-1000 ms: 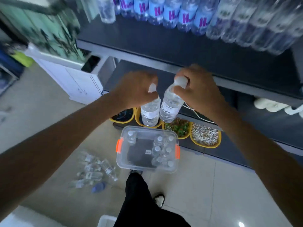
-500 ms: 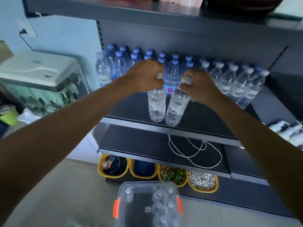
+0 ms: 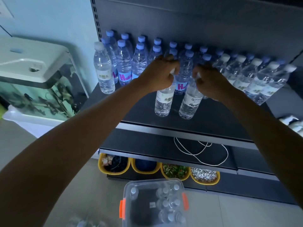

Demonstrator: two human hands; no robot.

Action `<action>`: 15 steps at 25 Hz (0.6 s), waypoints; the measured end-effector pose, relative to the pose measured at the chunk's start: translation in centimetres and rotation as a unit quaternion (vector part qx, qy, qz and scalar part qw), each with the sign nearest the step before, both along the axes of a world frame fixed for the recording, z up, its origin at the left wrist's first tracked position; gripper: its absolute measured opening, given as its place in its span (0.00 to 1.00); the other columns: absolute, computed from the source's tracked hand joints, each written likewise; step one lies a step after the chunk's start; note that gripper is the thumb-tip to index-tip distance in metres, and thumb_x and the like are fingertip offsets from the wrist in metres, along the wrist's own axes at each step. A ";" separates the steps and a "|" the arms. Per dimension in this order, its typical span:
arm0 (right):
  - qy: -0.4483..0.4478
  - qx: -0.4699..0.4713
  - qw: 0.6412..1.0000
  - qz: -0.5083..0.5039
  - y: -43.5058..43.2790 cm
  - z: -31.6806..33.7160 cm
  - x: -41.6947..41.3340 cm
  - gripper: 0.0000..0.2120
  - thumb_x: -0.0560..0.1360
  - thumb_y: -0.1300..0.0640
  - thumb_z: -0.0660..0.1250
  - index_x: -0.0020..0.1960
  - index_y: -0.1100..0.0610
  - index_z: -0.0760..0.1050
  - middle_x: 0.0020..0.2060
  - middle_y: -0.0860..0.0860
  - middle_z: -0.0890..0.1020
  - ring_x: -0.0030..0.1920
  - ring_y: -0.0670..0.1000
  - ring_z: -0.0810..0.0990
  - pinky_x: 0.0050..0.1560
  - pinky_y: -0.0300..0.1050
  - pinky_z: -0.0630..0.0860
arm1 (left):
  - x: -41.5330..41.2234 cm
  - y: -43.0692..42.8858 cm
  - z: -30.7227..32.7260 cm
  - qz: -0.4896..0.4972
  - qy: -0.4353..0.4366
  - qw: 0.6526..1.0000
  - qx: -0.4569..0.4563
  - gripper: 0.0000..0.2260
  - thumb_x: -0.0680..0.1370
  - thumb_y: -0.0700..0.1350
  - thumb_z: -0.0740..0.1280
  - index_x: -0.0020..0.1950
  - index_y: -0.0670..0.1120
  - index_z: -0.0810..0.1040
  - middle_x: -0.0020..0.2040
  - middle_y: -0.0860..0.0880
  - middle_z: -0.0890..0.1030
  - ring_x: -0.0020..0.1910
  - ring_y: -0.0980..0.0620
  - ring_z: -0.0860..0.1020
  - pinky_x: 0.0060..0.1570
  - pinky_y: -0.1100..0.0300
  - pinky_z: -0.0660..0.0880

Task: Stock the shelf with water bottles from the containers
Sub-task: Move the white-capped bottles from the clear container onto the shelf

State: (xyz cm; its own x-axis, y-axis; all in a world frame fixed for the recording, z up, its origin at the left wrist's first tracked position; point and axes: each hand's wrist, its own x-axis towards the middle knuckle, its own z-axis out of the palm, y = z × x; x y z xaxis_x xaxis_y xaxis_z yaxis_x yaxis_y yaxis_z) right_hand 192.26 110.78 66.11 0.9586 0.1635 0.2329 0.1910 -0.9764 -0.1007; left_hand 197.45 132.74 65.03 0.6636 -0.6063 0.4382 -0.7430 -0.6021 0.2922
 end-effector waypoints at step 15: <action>0.047 0.300 0.953 -0.008 -0.2 -1.6 0.2 0.21 0.71 0.47 0.70 0.61 0.51 0.70 0.60 0.54 0.74 0.59 0.51 0.75 0.57 0.46 0.74 | -4.5 0.7 -15.5 0.153 0.269 0.908 -0.284 0.42 0.59 0.58 0.81 0.69 0.49 0.69 0.60 0.51 0.77 0.60 0.50 0.76 0.61 0.45 0.75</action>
